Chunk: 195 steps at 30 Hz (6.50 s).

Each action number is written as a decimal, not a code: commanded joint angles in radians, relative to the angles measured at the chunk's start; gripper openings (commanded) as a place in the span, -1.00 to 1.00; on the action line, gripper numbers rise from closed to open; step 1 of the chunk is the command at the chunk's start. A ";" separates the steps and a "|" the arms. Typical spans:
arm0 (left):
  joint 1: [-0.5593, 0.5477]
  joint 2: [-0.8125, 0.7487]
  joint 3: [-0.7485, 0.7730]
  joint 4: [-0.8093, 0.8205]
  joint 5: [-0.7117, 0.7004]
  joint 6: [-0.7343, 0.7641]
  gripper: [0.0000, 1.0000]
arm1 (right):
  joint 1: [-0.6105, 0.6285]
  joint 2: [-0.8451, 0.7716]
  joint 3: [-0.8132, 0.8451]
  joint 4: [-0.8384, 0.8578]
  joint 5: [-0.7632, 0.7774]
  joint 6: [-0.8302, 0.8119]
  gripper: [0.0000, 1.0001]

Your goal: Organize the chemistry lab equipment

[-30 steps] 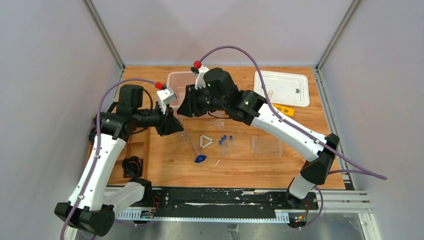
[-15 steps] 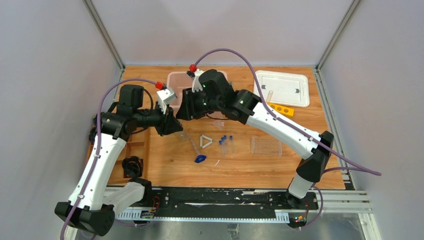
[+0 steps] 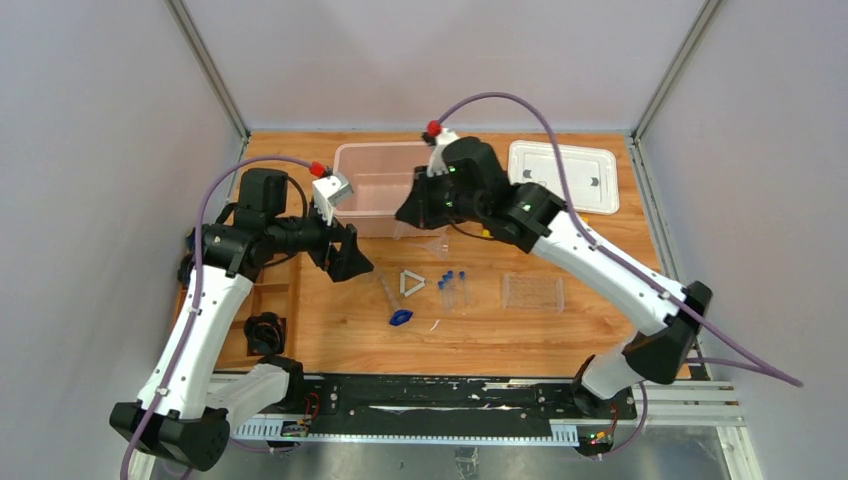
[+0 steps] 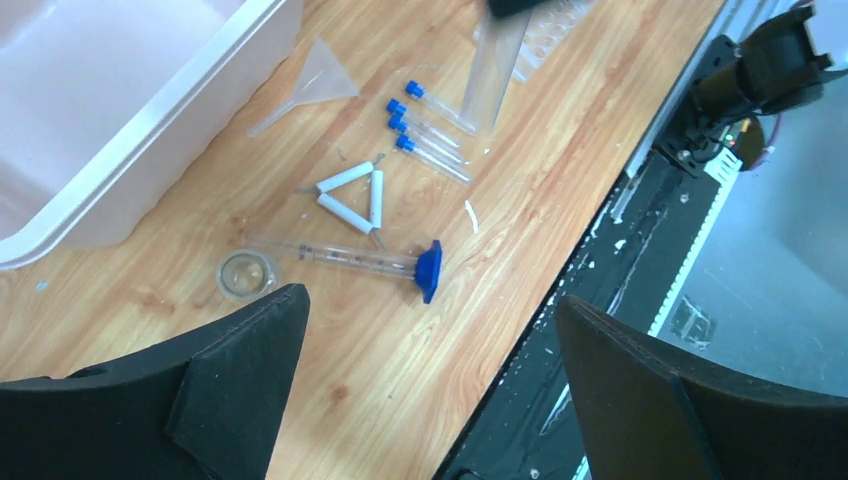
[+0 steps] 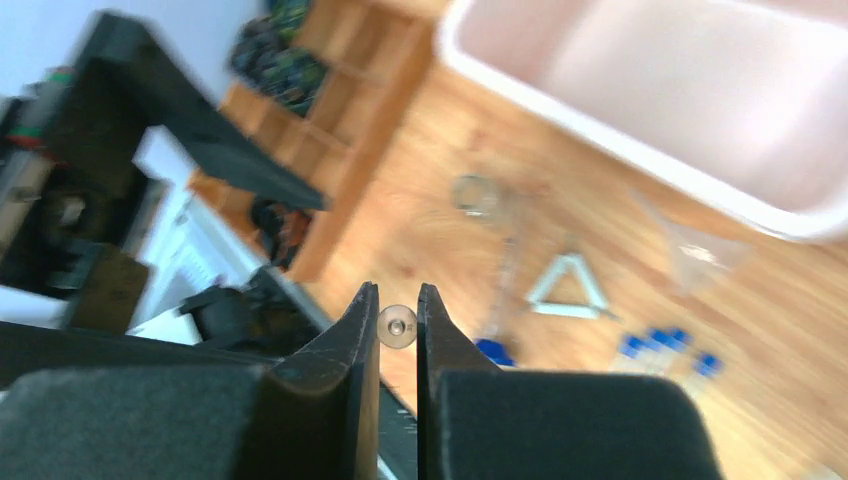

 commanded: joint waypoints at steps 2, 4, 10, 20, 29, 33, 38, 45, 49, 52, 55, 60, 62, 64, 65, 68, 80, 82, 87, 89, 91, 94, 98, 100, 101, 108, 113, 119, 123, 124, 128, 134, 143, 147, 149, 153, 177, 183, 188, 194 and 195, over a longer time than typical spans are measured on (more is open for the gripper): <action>-0.006 0.025 0.047 0.013 -0.119 -0.058 1.00 | -0.169 -0.208 -0.182 -0.062 0.237 -0.106 -1.00; -0.006 0.041 0.054 0.013 -0.158 -0.075 1.00 | -0.237 -0.283 -0.272 -0.073 0.337 -0.143 -1.00; -0.006 0.077 0.050 0.012 -0.209 -0.097 1.00 | -0.482 -0.439 -0.524 -0.053 0.484 -0.167 -1.00; -0.006 0.077 0.043 0.012 -0.248 -0.096 1.00 | -0.596 -0.441 -0.687 0.092 0.626 -0.171 -1.00; -0.006 0.080 0.030 0.012 -0.260 -0.089 1.00 | -0.606 -0.372 -0.764 0.259 0.671 -0.203 -1.00; -0.006 0.072 0.024 0.012 -0.269 -0.081 1.00 | -0.609 -0.342 -0.790 0.305 0.686 -0.205 -1.00; -0.006 0.075 0.021 0.010 -0.268 -0.076 1.00 | -0.610 -0.341 -0.845 0.383 0.722 -0.203 -1.00; -0.006 0.093 0.038 -0.005 -0.262 -0.076 1.00 | -0.613 -0.302 -0.868 0.427 0.720 -0.197 -1.00; -0.006 0.089 0.039 -0.006 -0.243 -0.074 1.00 | -0.613 -0.286 -0.879 0.449 0.740 -0.192 -1.00; -0.006 0.087 0.040 -0.005 -0.217 -0.072 1.00 | -0.613 -0.287 -0.888 0.468 0.758 -0.188 -1.00; -0.006 0.089 0.041 -0.005 -0.214 -0.075 1.00 | -0.614 -0.290 -0.895 0.491 0.758 -0.195 -1.00; -0.005 0.089 0.039 -0.006 -0.216 -0.072 1.00 | -0.617 -0.284 -0.883 0.492 0.736 -0.197 -1.00; -0.006 0.088 0.036 -0.005 -0.215 -0.072 1.00 | -0.617 -0.284 -0.880 0.491 0.727 -0.196 -1.00; -0.006 0.086 0.035 -0.005 -0.212 -0.071 1.00 | -0.617 -0.282 -0.876 0.491 0.718 -0.195 -1.00; -0.005 0.084 0.033 -0.005 -0.212 -0.069 1.00 | -0.617 -0.279 -0.875 0.492 0.716 -0.196 -1.00; -0.005 0.083 0.032 -0.006 -0.216 -0.066 1.00 | -0.618 -0.269 -0.876 0.491 0.715 -0.190 -1.00; -0.006 0.081 0.030 -0.005 -0.224 -0.055 1.00 | -0.625 -0.229 -0.880 0.491 0.704 -0.176 -1.00; -0.006 0.083 0.030 -0.005 -0.224 -0.056 1.00 | -0.629 -0.224 -0.882 0.492 0.703 -0.176 -1.00; -0.005 0.088 0.033 -0.005 -0.225 -0.055 1.00 | -0.630 -0.213 -0.889 0.491 0.688 -0.174 -1.00; -0.006 0.088 0.033 -0.005 -0.225 -0.055 1.00 | -0.631 -0.215 -0.895 0.491 0.677 -0.168 -1.00; -0.006 0.090 0.033 -0.005 -0.226 -0.054 1.00 | -0.629 -0.219 -0.902 0.489 0.663 -0.156 -1.00; -0.006 0.095 0.038 -0.005 -0.228 -0.053 1.00 | -0.629 -0.228 -0.919 0.476 0.642 -0.132 -1.00; -0.006 0.097 0.043 -0.005 -0.226 -0.057 1.00 | -0.628 -0.237 -0.935 0.462 0.635 -0.116 -1.00; -0.006 0.098 0.045 -0.006 -0.225 -0.058 1.00 | -0.630 -0.241 -0.938 0.455 0.644 -0.116 -1.00; -0.006 0.096 0.044 -0.005 -0.224 -0.058 1.00 | -0.629 -0.244 -0.940 0.452 0.645 -0.116 -1.00; -0.006 0.095 0.045 -0.005 -0.221 -0.061 1.00 | -0.655 -0.259 -0.941 0.448 0.677 -0.124 -1.00; -0.006 0.095 0.053 -0.005 -0.222 -0.062 1.00 | -0.725 -0.205 -0.901 0.452 0.629 -0.138 -1.00; -0.006 0.097 0.065 -0.005 -0.225 -0.062 1.00 | -0.766 -0.137 -0.878 0.465 0.594 -0.136 -1.00; -0.006 0.101 0.065 -0.005 -0.225 -0.058 1.00 | -0.769 -0.121 -0.854 0.471 0.539 -0.132 -1.00; -0.006 0.103 0.066 -0.005 -0.224 -0.059 1.00 | -0.769 -0.119 -0.849 0.469 0.520 -0.131 -1.00; -0.006 0.105 0.076 -0.005 -0.221 -0.052 1.00 | -0.768 -0.119 -0.830 0.438 0.477 -0.106 -1.00; -0.006 0.107 0.086 -0.006 -0.212 -0.058 1.00 | -0.753 -0.138 -0.812 0.357 0.449 -0.054 -0.33; -0.006 0.091 0.068 -0.005 -0.222 -0.057 1.00 | -0.646 -0.319 -0.775 0.202 0.526 -0.057 0.16; -0.006 0.094 0.069 -0.005 -0.222 -0.062 1.00 | -0.528 -0.395 -0.778 0.136 0.544 -0.044 0.12; -0.006 0.096 0.070 -0.005 -0.222 -0.067 1.00 | -0.465 -0.410 -0.769 0.079 0.554 -0.020 0.09; -0.006 0.091 0.071 -0.005 -0.224 -0.066 1.00 | -0.331 -0.389 -0.776 0.083 0.497 0.010 -0.02; -0.006 0.058 0.050 -0.005 -0.237 -0.056 1.00 | -0.169 0.229 -0.573 0.154 0.283 0.006 -0.41; -0.006 0.065 0.060 -0.006 -0.258 -0.065 1.00 | -0.169 0.263 -0.573 0.133 0.308 0.002 -0.51; -0.005 0.063 0.065 -0.006 -0.239 -0.068 1.00 | -0.169 0.246 -0.564 0.116 0.313 -0.001 -0.95; -0.004 0.054 0.061 -0.005 -0.195 -0.071 1.00 | -0.170 0.085 -0.528 0.083 0.327 0.027 -1.00; -0.006 0.054 0.061 -0.005 -0.185 -0.071 1.00 | -0.169 0.052 -0.522 0.083 0.319 0.038 -1.00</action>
